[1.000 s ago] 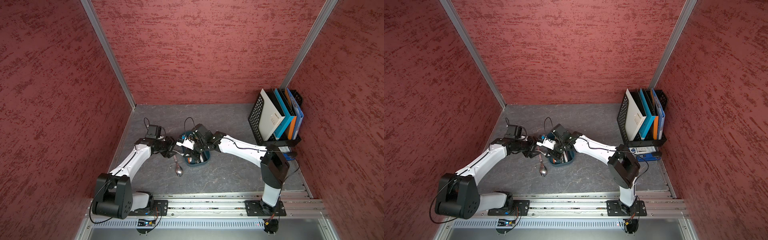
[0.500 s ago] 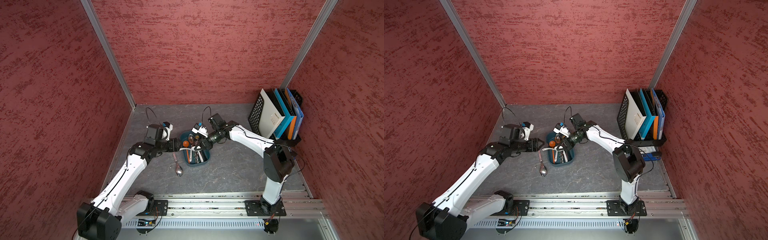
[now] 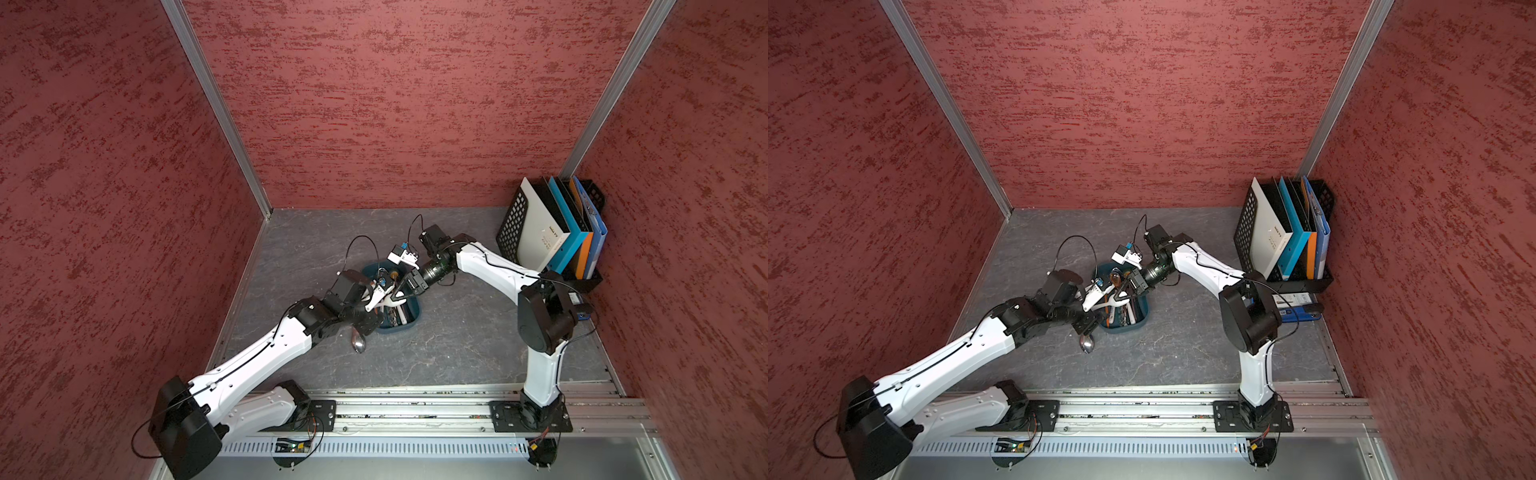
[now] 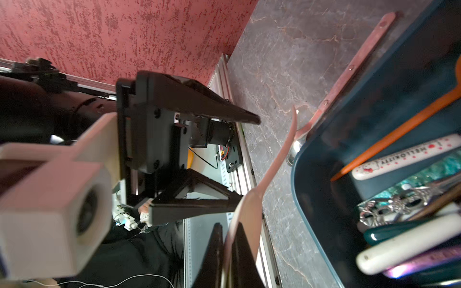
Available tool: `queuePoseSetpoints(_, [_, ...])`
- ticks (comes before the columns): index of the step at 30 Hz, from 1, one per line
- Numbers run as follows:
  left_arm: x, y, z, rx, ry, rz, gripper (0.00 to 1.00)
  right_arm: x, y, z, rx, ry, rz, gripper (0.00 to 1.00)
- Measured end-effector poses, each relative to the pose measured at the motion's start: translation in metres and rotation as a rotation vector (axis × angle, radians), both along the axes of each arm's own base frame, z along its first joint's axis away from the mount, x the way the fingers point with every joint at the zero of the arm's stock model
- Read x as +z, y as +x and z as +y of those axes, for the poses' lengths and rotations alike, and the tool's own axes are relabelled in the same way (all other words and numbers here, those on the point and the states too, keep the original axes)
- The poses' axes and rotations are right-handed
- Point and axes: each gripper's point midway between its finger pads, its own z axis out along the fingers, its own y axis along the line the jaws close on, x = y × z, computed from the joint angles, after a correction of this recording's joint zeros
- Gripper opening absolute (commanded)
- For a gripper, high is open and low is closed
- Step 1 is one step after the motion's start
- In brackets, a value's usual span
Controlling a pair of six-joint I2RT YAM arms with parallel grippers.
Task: Put the spoon into the storage box
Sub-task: Place the spoon in the storage box.
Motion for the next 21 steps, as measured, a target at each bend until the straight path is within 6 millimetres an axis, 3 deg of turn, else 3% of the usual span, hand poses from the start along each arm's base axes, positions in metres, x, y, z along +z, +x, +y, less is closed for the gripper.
queuePoseSetpoints(3, [-0.011,0.000,-0.001,-0.030,0.035,0.001,0.70,0.006,-0.001,-0.001,-0.001,0.022,0.034,0.00])
queuePoseSetpoints(8, [-0.022,0.007,-0.006,-0.044,0.061,-0.001,0.46,0.010,-0.004,-0.001,0.002,0.036,0.073,0.00])
queuePoseSetpoints(15, [-0.018,0.012,-0.018,-0.069,0.045,-0.044,0.19,0.010,-0.007,-0.003,0.001,0.020,0.103,0.00])
queuePoseSetpoints(21, [-0.019,0.001,-0.025,-0.129,0.079,-0.054,0.02,0.009,-0.008,-0.005,-0.013,-0.005,0.152,0.00])
